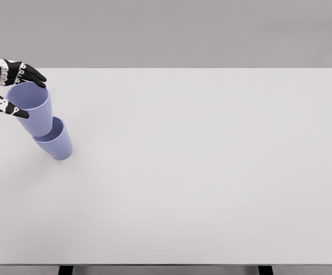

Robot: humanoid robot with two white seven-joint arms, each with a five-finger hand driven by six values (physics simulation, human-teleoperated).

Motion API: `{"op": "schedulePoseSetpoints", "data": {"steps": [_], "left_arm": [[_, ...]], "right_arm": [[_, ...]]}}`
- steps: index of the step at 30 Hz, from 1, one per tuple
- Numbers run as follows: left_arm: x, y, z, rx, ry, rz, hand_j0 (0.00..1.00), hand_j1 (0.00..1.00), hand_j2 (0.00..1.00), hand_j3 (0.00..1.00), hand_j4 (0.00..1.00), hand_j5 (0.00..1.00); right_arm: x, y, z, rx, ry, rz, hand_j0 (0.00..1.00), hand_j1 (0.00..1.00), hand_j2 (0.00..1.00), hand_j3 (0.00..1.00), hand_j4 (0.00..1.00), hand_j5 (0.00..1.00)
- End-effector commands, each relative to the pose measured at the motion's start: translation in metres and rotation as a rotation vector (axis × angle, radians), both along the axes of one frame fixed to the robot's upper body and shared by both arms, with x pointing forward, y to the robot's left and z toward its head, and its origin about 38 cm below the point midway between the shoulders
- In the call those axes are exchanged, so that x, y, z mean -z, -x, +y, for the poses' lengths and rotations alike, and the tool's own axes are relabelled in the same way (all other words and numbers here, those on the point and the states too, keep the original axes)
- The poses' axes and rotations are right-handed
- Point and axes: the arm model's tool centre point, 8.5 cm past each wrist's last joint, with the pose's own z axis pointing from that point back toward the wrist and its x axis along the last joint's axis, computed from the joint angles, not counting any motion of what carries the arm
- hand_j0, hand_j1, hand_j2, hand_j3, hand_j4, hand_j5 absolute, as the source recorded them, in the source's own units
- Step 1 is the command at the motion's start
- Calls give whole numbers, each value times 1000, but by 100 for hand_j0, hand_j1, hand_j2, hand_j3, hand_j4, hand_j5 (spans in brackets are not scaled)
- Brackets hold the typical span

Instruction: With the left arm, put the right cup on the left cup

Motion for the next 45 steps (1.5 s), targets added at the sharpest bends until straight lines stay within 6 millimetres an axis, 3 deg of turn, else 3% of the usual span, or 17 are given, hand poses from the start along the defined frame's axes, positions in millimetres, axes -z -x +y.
{"op": "schedulePoseSetpoints", "data": {"steps": [1,15,29,40,45], "left_arm": [[1,-1,-2,5,10,-1,66,66,66,66,66,66],[11,-6,-10,13,36,9,66,66,66,66,66,66],[20,-8,-4,-4,42,24,67,67,67,67,67,67],[24,-8,-8,12,52,14,85,85,85,85,85,85],[22,-8,-8,20,55,3,85,85,85,85,85,85]], "right_arm": [[0,0,0,0,0,0,100,100,100,100,100,100],[0,0,0,0,0,0,100,100,100,100,100,100],[0,0,0,0,0,0,100,100,100,100,100,100],[0,0,0,0,0,0,100,100,100,100,100,100],[0,0,0,0,0,0,100,100,100,100,100,100]]}}
